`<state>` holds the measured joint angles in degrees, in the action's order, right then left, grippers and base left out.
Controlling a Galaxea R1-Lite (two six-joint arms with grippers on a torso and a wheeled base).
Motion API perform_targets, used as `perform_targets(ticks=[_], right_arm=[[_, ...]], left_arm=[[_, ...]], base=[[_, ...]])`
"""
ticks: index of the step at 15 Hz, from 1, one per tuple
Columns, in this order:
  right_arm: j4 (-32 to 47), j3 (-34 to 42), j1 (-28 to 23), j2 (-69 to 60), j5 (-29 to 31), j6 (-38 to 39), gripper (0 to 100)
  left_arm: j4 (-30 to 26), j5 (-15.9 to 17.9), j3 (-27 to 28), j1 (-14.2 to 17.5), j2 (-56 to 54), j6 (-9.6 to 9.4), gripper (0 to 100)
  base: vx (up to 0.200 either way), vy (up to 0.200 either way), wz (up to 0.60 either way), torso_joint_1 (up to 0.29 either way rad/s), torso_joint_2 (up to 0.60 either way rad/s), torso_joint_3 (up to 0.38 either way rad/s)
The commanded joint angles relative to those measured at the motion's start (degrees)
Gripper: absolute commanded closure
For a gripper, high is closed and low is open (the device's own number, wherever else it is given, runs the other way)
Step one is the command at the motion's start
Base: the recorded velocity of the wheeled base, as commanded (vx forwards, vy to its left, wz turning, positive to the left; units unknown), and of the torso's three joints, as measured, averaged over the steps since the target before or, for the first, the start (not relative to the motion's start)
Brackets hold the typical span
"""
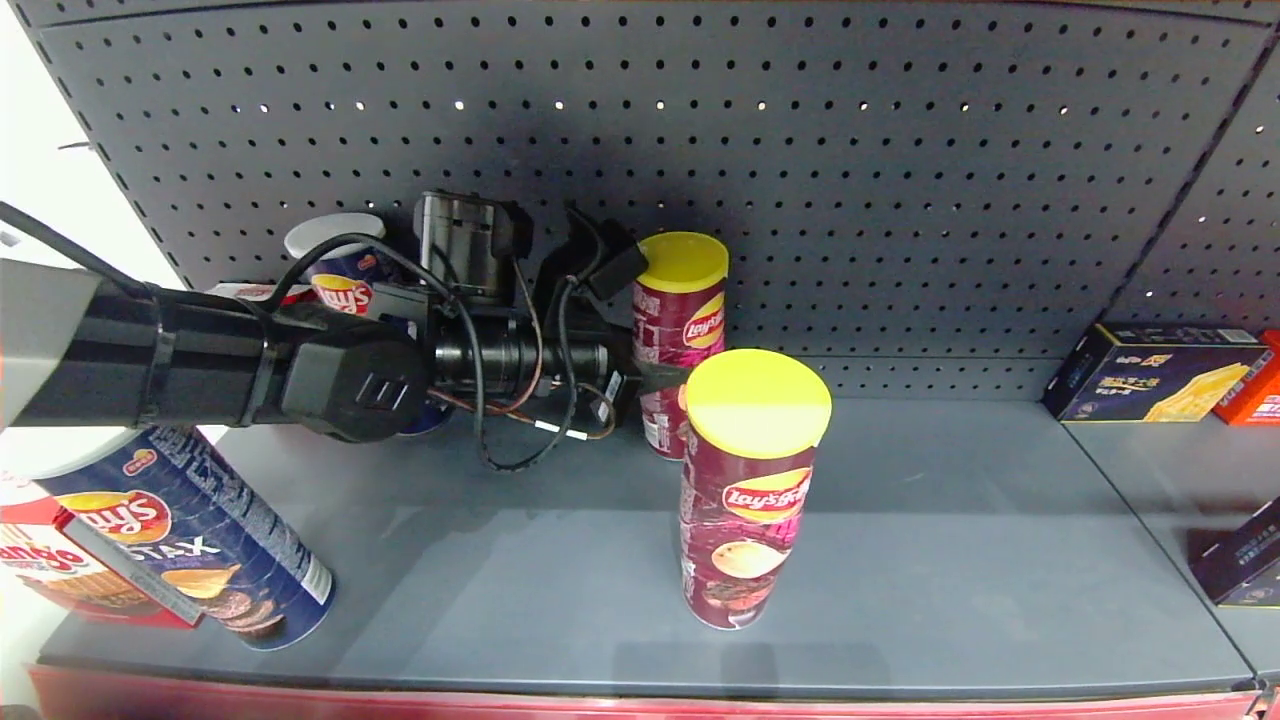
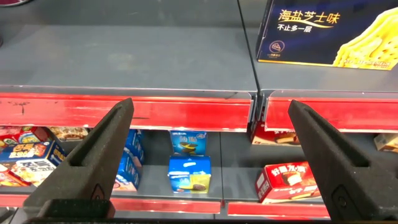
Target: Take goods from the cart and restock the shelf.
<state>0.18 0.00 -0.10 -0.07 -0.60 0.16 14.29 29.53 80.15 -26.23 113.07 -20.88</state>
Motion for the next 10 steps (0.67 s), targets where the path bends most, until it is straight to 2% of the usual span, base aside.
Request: perform_targets(ticks=[1,5,6,9,10], right_arm=[[0.0,0.0,0.0,0.1,0.1,-0.1,0],[0.0,0.0,0.0,0.1,0.0,0.0,0],[0.0,0.0,0.0,0.1,0.0,-0.1,0],[0.0,0.0,0.0,0.1,0.0,0.0,0],[0.0,0.0,0.0,0.1,0.0,0.0,0]], left_arm=[[0.9,0.0,0.2,-0.3,1.0,0.05,100],[1.0,-0.1,0.2,-0.4,1.2,-0.04,100],[1.1,-0.1,0.1,-0.4,1.2,-0.04,0],[2.1,-0.3,-0.1,-0.6,1.0,0.05,0],[3.9,-0.5,-0.6,-0.6,0.7,-0.04,0]], base=[[0.000,0.000,0.00,0.000,0.00,0.000],[0.000,0.000,0.00,0.000,0.00,0.000],[0.000,0.000,0.00,0.000,0.00,0.000],[0.000,0.000,0.00,0.000,0.00,0.000],[0.000,0.000,0.00,0.000,0.00,0.000]])
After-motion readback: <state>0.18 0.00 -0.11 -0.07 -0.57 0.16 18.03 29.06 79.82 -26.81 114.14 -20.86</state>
